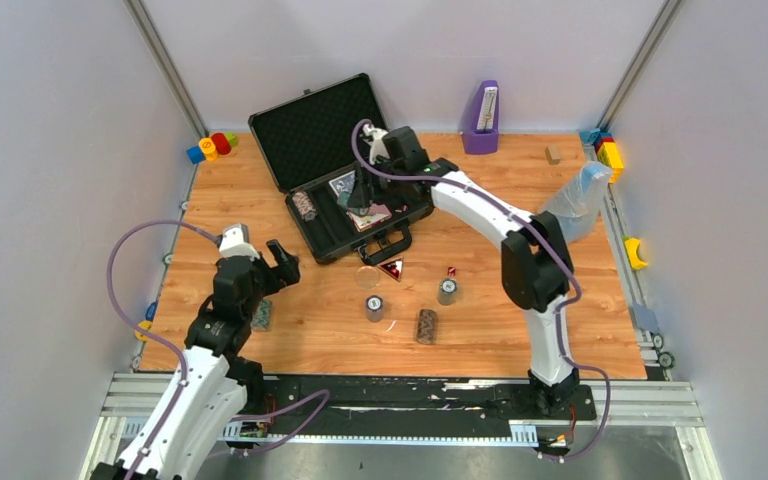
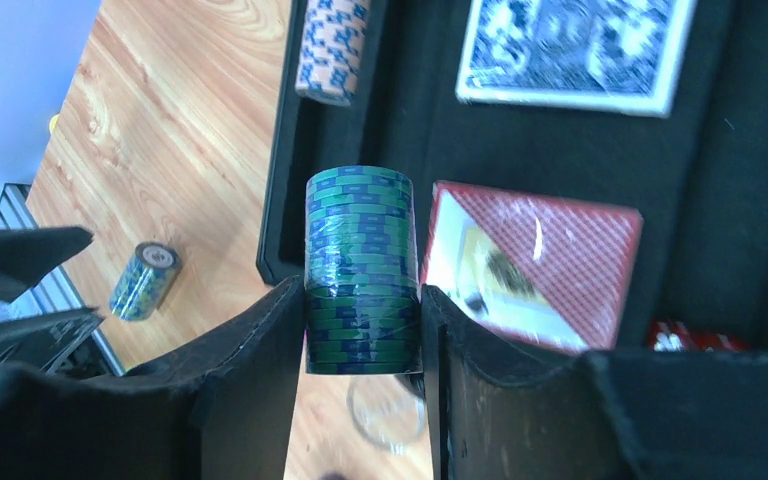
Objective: Pack up texas hold em set
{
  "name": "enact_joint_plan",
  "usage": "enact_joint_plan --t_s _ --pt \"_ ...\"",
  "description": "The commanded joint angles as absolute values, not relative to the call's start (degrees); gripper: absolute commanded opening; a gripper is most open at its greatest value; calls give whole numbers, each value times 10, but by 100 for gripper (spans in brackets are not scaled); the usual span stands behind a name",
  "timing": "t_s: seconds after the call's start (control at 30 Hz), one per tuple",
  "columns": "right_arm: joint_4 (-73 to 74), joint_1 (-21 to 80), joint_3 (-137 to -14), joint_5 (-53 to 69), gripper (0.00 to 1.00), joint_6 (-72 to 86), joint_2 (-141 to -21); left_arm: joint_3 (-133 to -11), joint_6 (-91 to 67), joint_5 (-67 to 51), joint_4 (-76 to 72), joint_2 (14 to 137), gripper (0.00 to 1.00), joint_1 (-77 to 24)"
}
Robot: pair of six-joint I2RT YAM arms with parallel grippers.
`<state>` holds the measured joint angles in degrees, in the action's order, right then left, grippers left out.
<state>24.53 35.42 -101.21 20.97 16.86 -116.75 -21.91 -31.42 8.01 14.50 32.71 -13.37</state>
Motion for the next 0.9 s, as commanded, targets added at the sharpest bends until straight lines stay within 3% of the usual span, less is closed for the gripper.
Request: enact_joint_plan --t_s 0.0,0.37,0.7,0.73,0.8,0.87 --pt "177 367 -1120 214 9 167 -1228 -206 -353 173 166 277 100 -132" --pt "105 382 -1235 185 8 168 -1365 -188 -364 186 172 224 100 -132" --pt "22 406 -1252 80 8 162 -1418 -188 -358 175 167 227 100 -132" --pt "21 408 -1253 79 14 158 -1421 -187 -357 174 165 227 100 -132" --pt "21 412 -1252 70 41 152 -1423 -187 -356 173 163 228 100 -132" --pt "21 417 -1244 55 58 149 -1417 -187 -356 173 164 229 100 -132"
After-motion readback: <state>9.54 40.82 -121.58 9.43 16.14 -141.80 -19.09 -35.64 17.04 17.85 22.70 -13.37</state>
